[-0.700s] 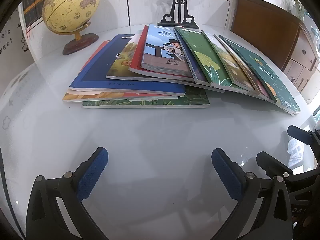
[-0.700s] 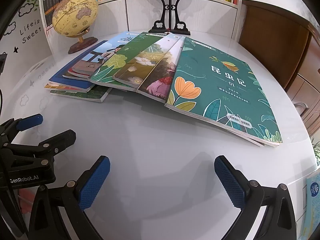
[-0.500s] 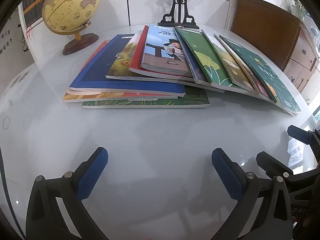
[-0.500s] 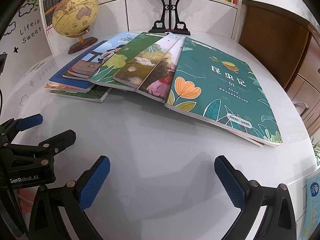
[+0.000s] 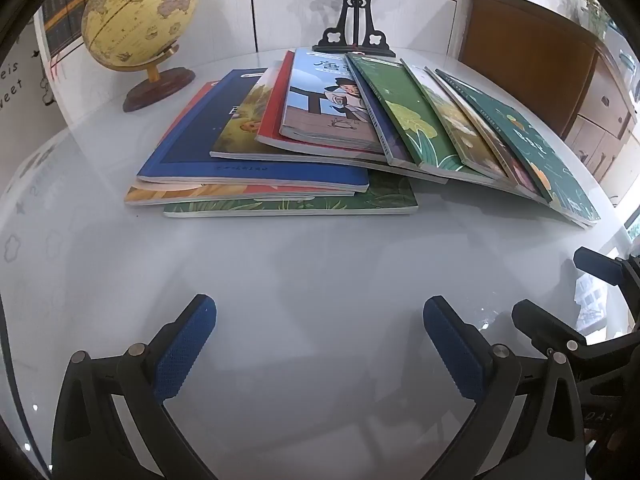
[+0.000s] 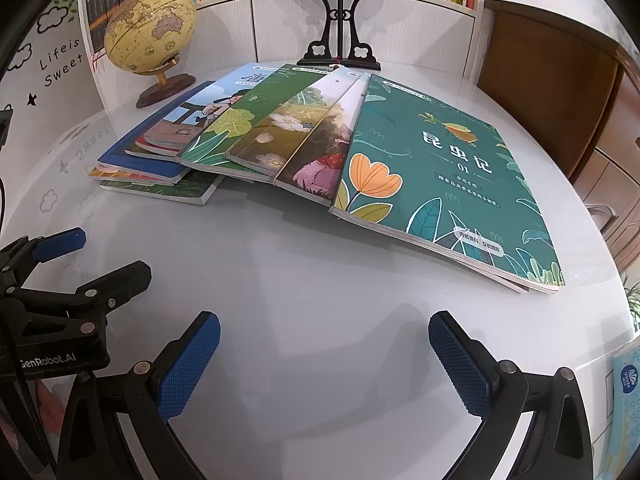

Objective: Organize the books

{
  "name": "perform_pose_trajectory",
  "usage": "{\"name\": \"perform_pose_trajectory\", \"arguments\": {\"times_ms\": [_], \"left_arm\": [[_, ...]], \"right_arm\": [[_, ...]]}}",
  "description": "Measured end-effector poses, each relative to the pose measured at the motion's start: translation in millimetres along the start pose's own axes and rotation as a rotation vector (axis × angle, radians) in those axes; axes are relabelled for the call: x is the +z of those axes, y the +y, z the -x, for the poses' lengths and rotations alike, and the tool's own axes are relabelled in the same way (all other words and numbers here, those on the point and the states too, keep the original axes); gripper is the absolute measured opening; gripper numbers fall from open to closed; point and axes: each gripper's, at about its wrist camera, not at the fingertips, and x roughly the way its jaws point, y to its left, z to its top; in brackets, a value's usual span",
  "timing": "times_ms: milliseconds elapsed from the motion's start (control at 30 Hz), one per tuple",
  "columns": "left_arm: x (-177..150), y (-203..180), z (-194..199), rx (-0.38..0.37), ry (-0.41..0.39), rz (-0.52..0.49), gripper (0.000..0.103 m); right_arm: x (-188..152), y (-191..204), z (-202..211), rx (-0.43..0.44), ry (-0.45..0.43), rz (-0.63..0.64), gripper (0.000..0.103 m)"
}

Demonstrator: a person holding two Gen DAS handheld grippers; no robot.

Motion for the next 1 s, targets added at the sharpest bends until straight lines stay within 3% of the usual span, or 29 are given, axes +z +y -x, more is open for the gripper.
{"name": "perform_pose_trajectory", "arguments": {"times_ms": [767,933,1000], "left_arm": [[2.1,-0.6,-0.8,0.002,0.000,-0.003,0.103],[-1.6,-0.4,6.7,0.063,-0.023,0.011,0.102],[-1.9,-0.2,15.8,0.087,-0.069,0.008,0.102]], "right_arm": [[-0.6,-0.4,-0.7,0.001,0.000,0.002,0.103],[-2.8,5.4,3.4,0.056,-0.013,0.049,0.103],[-3.0,11.6,7.6,0.062,-0.039,0.062,0.103]]}}
